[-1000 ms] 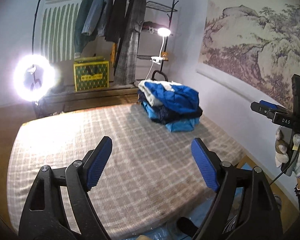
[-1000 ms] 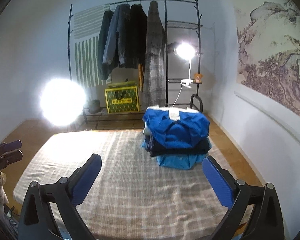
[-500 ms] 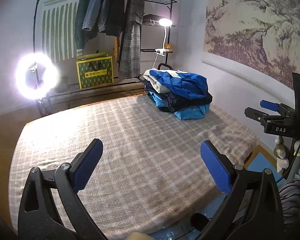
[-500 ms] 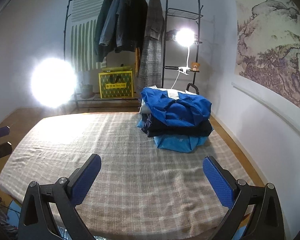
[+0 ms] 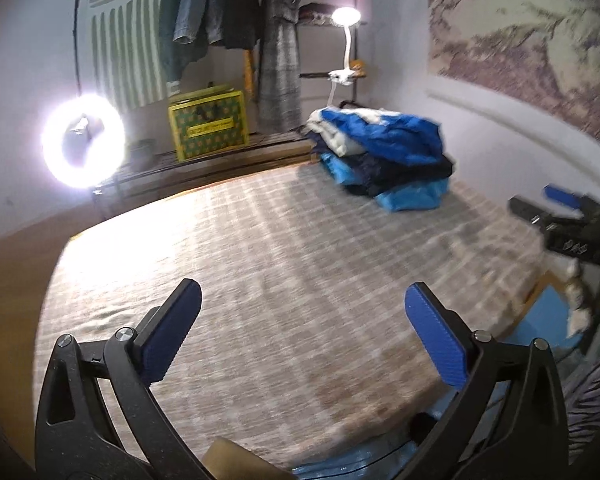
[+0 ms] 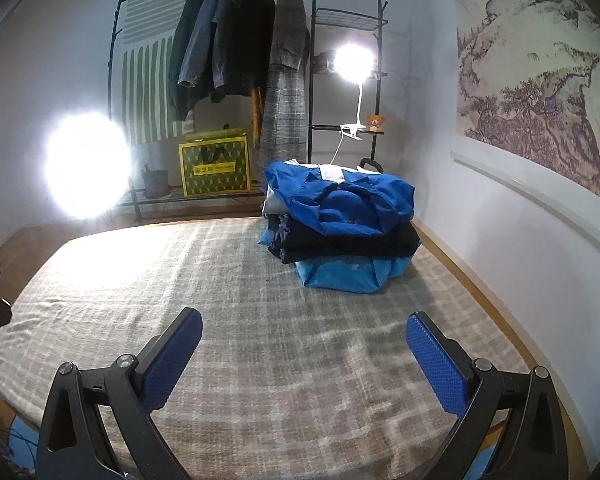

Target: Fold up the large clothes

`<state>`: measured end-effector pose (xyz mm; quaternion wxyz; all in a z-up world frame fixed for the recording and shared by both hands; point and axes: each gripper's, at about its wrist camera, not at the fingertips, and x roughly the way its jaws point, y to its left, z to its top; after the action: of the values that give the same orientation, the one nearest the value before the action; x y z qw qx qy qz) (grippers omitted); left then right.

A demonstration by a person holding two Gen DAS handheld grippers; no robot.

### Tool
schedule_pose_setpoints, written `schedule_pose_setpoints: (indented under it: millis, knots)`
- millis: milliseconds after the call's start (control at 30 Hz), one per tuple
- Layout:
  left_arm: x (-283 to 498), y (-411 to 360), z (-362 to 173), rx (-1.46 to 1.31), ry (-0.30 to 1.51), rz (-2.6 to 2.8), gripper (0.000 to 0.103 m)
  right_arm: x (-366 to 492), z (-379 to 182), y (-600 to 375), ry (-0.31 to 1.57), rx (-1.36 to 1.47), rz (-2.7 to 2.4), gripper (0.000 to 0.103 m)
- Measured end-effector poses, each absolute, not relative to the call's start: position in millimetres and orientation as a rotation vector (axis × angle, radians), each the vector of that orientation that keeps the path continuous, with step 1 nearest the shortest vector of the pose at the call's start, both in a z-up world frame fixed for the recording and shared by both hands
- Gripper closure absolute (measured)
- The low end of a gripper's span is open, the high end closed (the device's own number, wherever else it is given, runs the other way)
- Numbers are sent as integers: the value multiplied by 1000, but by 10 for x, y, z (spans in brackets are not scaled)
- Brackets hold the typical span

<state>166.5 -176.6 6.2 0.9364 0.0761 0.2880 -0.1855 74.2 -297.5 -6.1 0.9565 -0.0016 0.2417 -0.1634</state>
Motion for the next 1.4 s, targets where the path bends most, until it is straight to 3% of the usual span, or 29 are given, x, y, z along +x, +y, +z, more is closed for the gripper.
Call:
schedule_pose_setpoints:
  millis: [1400]
  knots:
    - [1539,-1889,132,124,571,-407,0,772,-184,-2901,516,-32,-358,0]
